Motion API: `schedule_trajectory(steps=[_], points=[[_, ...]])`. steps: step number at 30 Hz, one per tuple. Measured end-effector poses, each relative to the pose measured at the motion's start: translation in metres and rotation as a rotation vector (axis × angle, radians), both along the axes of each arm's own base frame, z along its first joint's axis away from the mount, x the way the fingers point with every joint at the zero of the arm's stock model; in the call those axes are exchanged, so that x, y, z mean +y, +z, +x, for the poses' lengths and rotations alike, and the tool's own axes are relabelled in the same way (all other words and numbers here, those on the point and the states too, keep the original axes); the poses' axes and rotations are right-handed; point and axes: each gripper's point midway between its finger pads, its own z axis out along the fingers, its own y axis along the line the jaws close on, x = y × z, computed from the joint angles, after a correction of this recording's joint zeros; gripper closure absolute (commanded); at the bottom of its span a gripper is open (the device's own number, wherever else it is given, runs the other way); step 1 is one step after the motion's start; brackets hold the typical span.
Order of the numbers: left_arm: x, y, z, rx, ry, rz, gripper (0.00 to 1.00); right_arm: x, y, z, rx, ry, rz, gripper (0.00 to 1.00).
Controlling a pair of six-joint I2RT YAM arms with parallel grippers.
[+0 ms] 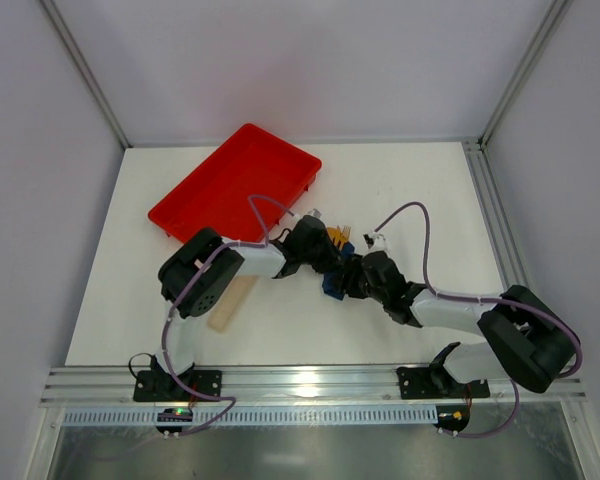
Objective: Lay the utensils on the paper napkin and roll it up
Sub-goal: Roll the napkin at the center of the board.
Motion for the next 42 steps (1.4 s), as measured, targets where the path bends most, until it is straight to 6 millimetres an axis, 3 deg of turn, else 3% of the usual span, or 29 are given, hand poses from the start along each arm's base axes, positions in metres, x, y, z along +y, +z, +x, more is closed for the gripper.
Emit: schedule_trajectory(steps=[11, 15, 18, 19, 23, 25, 32, 42], points=[[-0.001, 0.0, 0.001, 0.001, -0.001, -0.002, 1.0, 0.006, 0.001, 0.005, 0.003, 0.004, 0.002, 0.5], [-0.001, 0.0, 0.001, 0.002, 0.001, -0.003, 1.0, 0.006, -0.002, 0.008, 0.009, -0.004, -0.008, 0.54], [-0.002, 0.0, 0.001, 0.002, 0.001, -0.004, 1.0, 0.005, -0.006, 0.008, 0.021, -0.011, -0.017, 0.62], [-0.002, 0.0, 0.001, 0.002, 0.001, -0.004, 1.0, 0.004, -0.007, 0.008, 0.025, -0.014, -0.022, 0.72], [-0.002, 0.0, 0.002, 0.0, 0.001, -0.007, 1.0, 0.002, -0.009, 0.007, 0.036, -0.032, -0.019, 0.91], [-0.002, 0.0, 0.002, 0.0, 0.001, -0.007, 1.0, 0.0, -0.01, 0.006, 0.036, -0.044, -0.01, 0.95], [-0.003, 0.0, 0.002, -0.006, -0.007, -0.007, 0.98, -0.014, -0.02, -0.005, 0.047, -0.109, 0.029, 0.96], [-0.005, 0.003, -0.002, -0.047, -0.089, 0.006, 0.91, -0.012, -0.022, -0.007, 0.059, -0.134, 0.087, 0.96]])
